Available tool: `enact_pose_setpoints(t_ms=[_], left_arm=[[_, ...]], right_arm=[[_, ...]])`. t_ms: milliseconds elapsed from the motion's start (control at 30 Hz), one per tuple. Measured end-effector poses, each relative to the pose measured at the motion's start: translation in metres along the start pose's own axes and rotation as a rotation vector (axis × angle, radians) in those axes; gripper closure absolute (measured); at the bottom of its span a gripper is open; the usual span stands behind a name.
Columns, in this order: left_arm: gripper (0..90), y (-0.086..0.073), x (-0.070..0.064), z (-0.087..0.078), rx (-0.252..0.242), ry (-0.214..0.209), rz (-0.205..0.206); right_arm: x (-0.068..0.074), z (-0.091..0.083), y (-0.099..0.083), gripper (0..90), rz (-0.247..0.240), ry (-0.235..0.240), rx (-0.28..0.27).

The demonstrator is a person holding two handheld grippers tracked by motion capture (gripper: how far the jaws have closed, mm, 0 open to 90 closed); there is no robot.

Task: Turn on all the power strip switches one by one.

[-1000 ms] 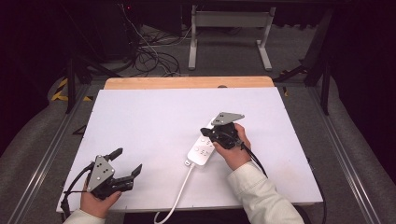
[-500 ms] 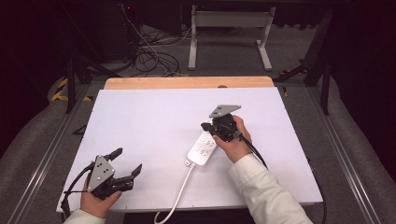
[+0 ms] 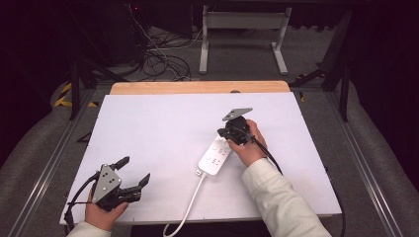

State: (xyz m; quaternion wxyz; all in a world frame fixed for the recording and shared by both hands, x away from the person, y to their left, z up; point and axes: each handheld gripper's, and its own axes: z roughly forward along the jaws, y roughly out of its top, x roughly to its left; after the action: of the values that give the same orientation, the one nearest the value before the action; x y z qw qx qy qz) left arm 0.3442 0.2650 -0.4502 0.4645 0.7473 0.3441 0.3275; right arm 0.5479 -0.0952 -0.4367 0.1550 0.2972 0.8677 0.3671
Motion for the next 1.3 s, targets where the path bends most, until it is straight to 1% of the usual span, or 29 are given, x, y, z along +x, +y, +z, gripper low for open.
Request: enact_pose_setpoints(t_ms=[600,867,1033,1167,1300], left_arm=[[18.1,0.0,0.0,0.0,0.002,0.001,0.003],[18.2,0.0,0.0,0.0,0.003,0.001,0.002],[18.1,0.0,0.0,0.0,0.003,0.001,0.002],[18.1,0.0,-0.001,0.0,0.003,0.002,0.001],[18.1,0.0,-0.001,0.0,0.002,0.002,0.002]], right_arm=[[0.0,0.011,-0.006,90.0,-0.013,-0.003,0.06],[0.0,0.011,-0.008,90.0,-0.017,-0.003,0.055],[0.001,0.012,-0.01,90.0,-0.02,0.012,0.046],[0.005,0.013,-0.009,90.0,-0.046,-0.008,0.053],[0.004,0.013,-0.01,90.0,-0.039,-0.005,0.057]])
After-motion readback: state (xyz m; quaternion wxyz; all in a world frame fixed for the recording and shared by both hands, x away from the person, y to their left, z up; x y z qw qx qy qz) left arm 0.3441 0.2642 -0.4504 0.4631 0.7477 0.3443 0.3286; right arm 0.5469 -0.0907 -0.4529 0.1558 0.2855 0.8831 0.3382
